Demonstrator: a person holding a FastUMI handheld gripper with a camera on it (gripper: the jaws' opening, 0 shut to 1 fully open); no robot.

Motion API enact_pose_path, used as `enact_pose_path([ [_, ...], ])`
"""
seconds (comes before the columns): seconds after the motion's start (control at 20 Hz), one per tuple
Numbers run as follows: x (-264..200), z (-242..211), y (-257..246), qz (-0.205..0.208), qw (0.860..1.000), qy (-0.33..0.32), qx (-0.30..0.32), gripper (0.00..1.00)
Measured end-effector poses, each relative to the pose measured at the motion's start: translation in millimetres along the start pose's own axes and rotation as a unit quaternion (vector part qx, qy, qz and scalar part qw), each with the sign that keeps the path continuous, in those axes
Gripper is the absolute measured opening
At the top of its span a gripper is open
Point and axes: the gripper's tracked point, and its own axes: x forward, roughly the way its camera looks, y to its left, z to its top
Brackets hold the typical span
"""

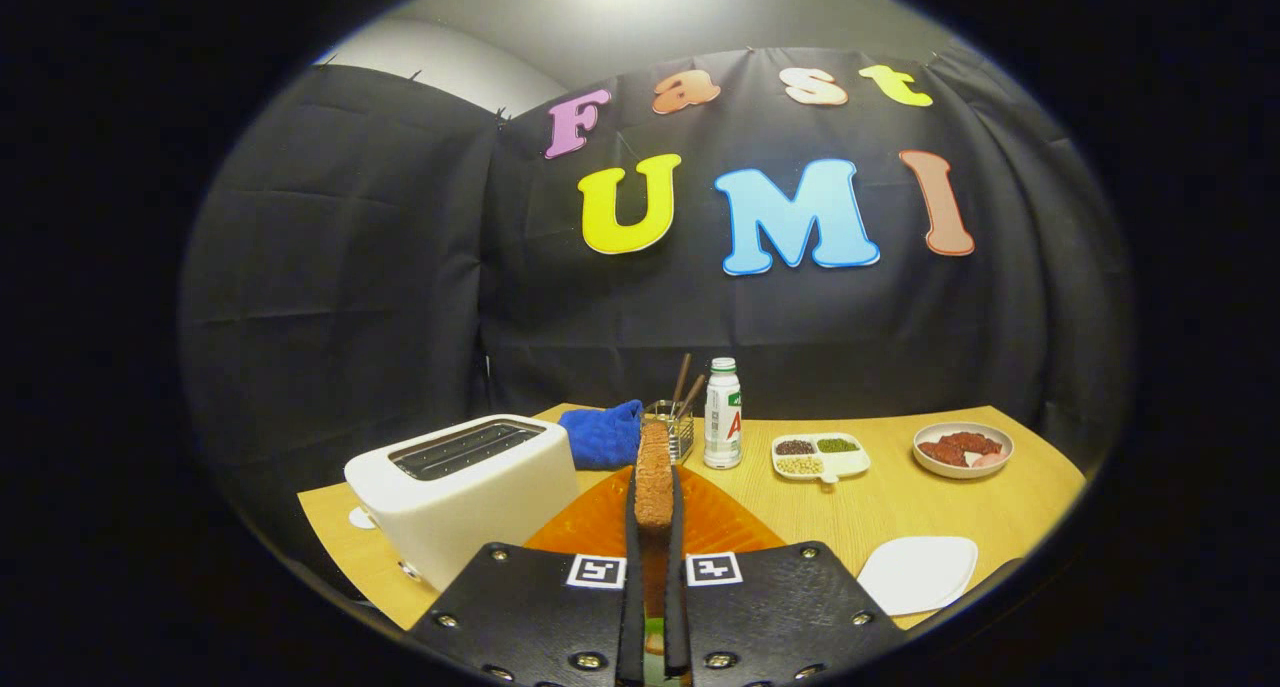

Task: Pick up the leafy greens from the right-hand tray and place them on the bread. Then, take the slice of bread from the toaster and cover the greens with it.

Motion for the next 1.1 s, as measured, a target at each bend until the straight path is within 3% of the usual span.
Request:
enact_pose_path([
  [0.25, -10, -32, -17, 0.039, 0.995, 0.049, 0.079, 0.08],
  [0.9, -12, -87, -94, 0.017, 0.988, 0.081, 0.129, 0.08],
  [1.0, -6, -94, -102, 0.017, 0.988, 0.092, 0.12, 0.18],
  [1.05, -4, -101, -109, 0.01, 0.989, 0.103, 0.106, 0.32],
  [1.1, -4, -108, -110, 0.012, 0.988, 0.114, 0.103, 0.38],
])
